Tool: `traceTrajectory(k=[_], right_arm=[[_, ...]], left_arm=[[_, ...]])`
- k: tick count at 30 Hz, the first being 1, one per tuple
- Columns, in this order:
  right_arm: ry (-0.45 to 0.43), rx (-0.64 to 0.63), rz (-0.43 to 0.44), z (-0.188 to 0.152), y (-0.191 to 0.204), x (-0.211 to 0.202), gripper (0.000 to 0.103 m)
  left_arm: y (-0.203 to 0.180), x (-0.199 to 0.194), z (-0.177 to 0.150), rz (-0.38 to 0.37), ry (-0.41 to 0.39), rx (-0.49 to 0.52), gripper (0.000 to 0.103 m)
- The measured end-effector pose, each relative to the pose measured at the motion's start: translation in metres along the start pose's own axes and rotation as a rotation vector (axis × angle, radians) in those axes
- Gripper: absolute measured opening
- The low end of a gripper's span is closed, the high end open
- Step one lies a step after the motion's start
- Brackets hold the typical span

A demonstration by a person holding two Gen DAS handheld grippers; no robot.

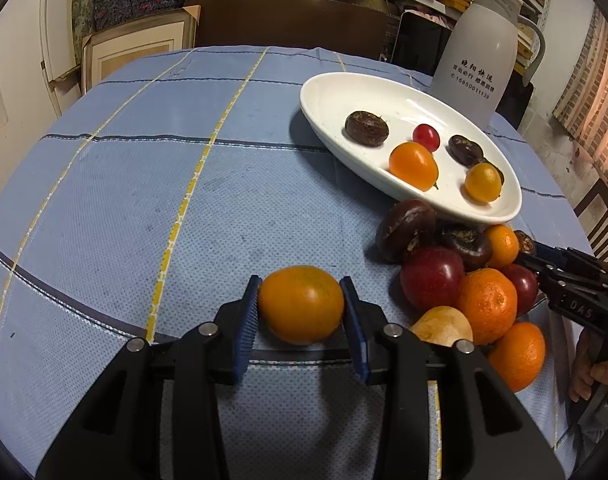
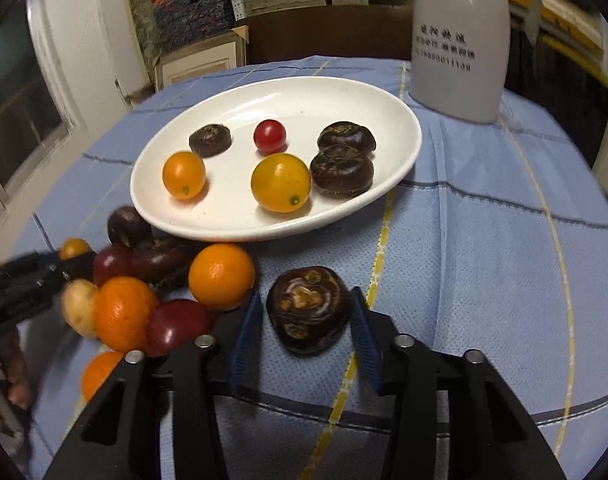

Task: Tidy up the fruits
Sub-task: 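Carry the orange and dark brown fruit over the white plate and release both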

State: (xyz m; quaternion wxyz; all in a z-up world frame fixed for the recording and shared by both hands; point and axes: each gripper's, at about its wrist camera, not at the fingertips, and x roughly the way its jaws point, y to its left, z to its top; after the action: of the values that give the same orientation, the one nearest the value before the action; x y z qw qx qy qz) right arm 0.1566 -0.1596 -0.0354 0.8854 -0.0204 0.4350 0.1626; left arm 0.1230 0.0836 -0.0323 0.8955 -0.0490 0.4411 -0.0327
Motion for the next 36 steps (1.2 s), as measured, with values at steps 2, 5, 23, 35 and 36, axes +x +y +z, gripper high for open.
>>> traceTrajectory(k=[2, 5, 23, 35, 36], right_arm=[[0.004, -0.003, 0.017, -0.001, 0.0, -0.002, 0.042], [0.003, 0.012, 0.025, -0.002, -0.004, -0.005, 0.042], [-0.164, 0.222, 0.099, 0.064, -0.051, -0.041, 0.042], [-0.058, 0.121, 0.061, 0.146, -0.02, 0.055, 0.042], [-0.041, 0.119, 0.058, 0.147, -0.02, 0.062, 0.042]], left_arm=[[0.001, -0.001, 0.0, -0.009, -0.002, -0.007, 0.038], [0.005, -0.003, -0.001, -0.031, -0.011, -0.032, 0.038], [-0.025, -0.002, 0.089, -0.089, -0.105, -0.004, 0.038], [-0.057, 0.094, 0.175, -0.065, -0.038, 0.058, 0.038], [-0.057, 0.1, 0.176, -0.065, -0.025, 0.056, 0.038]])
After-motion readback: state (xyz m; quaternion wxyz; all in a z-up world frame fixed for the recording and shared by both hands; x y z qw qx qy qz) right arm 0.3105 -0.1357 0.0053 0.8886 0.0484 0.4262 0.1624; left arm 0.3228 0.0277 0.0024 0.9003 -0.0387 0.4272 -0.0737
